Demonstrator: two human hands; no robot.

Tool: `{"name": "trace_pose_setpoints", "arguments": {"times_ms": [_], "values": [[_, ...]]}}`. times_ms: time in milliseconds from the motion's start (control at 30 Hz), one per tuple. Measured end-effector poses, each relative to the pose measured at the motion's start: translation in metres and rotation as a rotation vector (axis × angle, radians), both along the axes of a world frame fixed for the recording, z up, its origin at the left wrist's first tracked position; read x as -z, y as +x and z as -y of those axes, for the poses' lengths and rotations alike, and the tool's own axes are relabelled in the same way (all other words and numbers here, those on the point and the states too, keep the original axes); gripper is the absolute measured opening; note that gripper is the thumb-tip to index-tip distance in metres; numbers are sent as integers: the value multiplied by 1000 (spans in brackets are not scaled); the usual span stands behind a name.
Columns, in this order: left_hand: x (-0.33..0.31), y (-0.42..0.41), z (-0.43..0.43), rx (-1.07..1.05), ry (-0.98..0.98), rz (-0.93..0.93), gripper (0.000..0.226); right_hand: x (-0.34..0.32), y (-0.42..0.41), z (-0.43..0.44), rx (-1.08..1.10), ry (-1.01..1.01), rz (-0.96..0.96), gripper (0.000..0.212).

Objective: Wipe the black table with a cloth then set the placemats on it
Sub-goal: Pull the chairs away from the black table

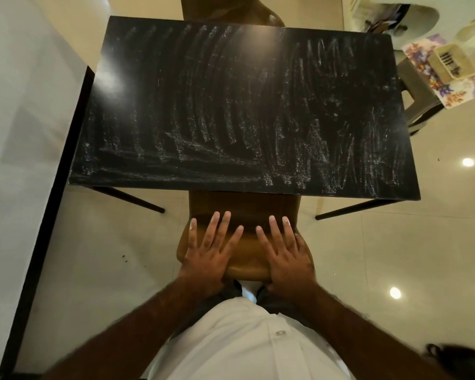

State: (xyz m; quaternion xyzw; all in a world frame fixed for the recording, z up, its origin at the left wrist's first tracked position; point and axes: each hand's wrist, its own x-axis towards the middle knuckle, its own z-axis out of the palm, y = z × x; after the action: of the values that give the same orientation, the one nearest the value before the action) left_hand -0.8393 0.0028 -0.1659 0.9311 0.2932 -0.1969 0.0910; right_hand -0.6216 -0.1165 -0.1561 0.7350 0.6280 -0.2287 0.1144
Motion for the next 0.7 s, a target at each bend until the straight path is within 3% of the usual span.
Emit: {"name": "trace_pose_setpoints", "arguments": {"times_ms": [100, 400, 700], "values": [[2, -6, 3, -8, 106, 154, 145, 3, -2, 10, 4, 274, 7, 128], [-6, -5, 0, -52, 45, 186, 139, -2, -1, 12, 9, 303, -5, 132], [-69, 3, -12, -99, 156, 346, 128, -61, -7, 4, 128, 465, 23, 122]]}}
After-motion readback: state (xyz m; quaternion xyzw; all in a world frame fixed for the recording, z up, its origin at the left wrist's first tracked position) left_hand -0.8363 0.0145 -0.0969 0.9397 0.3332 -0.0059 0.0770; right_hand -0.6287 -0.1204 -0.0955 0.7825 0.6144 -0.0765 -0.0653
